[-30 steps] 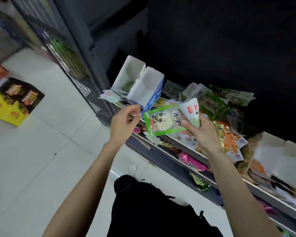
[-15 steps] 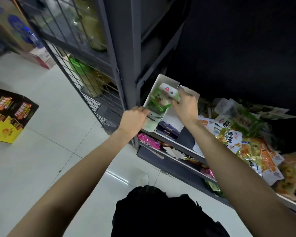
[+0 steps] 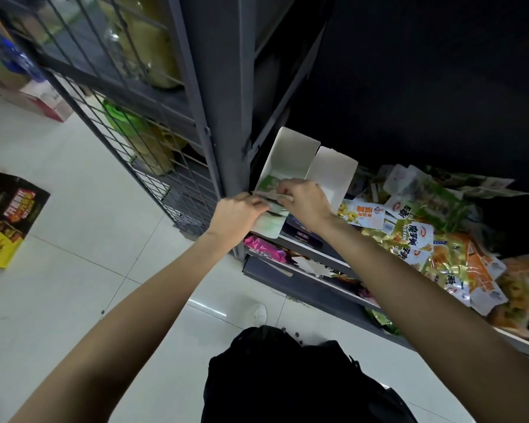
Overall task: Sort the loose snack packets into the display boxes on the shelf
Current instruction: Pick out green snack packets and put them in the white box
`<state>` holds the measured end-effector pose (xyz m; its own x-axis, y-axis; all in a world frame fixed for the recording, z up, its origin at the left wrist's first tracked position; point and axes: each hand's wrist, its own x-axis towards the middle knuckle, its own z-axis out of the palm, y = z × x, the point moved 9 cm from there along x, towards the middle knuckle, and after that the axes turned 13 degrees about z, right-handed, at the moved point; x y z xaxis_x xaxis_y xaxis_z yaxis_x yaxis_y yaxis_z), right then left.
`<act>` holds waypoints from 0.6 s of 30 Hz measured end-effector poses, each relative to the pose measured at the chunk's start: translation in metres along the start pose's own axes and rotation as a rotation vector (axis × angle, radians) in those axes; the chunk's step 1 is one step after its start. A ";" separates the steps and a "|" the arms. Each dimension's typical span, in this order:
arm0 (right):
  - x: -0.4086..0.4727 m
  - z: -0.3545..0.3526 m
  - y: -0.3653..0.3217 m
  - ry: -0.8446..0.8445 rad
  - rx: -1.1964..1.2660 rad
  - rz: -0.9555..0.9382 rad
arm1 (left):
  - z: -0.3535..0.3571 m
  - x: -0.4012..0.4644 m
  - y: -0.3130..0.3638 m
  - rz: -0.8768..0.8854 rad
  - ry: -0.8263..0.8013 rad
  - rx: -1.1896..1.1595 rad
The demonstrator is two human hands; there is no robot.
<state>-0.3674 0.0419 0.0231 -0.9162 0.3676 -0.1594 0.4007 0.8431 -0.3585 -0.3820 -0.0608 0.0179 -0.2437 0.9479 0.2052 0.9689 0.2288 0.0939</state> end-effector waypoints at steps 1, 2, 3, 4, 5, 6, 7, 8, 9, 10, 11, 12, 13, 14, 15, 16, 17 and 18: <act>-0.001 0.000 0.001 0.013 0.019 0.017 | -0.003 -0.001 0.001 0.008 0.017 -0.001; 0.000 0.000 0.004 0.029 0.022 0.033 | -0.004 -0.003 0.000 0.010 0.030 0.001; 0.001 0.002 0.006 0.024 0.000 0.048 | -0.005 -0.004 0.000 0.006 0.043 0.007; 0.002 0.007 0.007 -0.003 -0.043 0.053 | -0.005 -0.004 -0.001 -0.005 0.051 0.014; 0.001 0.012 0.006 -0.051 -0.085 0.049 | -0.005 -0.004 -0.001 -0.020 0.057 0.014; -0.001 0.016 0.005 -0.091 -0.092 0.039 | -0.006 -0.003 -0.001 -0.038 0.068 0.016; -0.004 0.016 0.004 -0.109 -0.061 0.035 | -0.005 -0.004 -0.001 -0.054 0.074 0.016; -0.006 0.012 0.007 -0.092 -0.002 0.038 | -0.004 -0.004 -0.001 -0.066 0.068 0.006; -0.010 0.004 0.011 -0.038 0.066 0.047 | -0.001 -0.006 -0.001 -0.077 0.066 -0.014; -0.016 -0.008 0.018 0.044 0.139 0.055 | 0.000 -0.007 -0.002 -0.090 0.075 -0.032; -0.025 -0.020 0.029 0.132 0.215 0.067 | -0.001 -0.009 -0.002 -0.107 0.098 -0.039; -0.036 -0.031 0.043 0.219 0.288 0.075 | -0.005 -0.010 -0.002 -0.129 0.133 -0.033; -0.048 -0.041 0.059 0.291 0.332 0.089 | -0.012 -0.011 0.001 -0.150 0.176 -0.018; -0.061 -0.048 0.078 0.350 0.344 0.109 | -0.019 -0.009 0.008 -0.158 0.225 -0.004; -0.072 -0.053 0.099 0.388 0.330 0.145 | -0.027 -0.005 0.017 -0.150 0.274 -0.002; -0.081 -0.053 0.123 0.415 0.310 0.195 | -0.032 0.002 0.030 -0.127 0.311 -0.022; -0.088 -0.053 0.146 0.429 0.288 0.247 | -0.034 0.011 0.043 -0.100 0.330 -0.062; -0.092 -0.052 0.168 0.437 0.268 0.293 | -0.033 0.021 0.057 -0.078 0.336 -0.116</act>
<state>-0.2158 0.1702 0.0249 -0.6604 0.7460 0.0859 0.5723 0.5741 -0.5855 -0.3332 -0.0352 0.0598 -0.3359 0.7982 0.5001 0.9403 0.2530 0.2277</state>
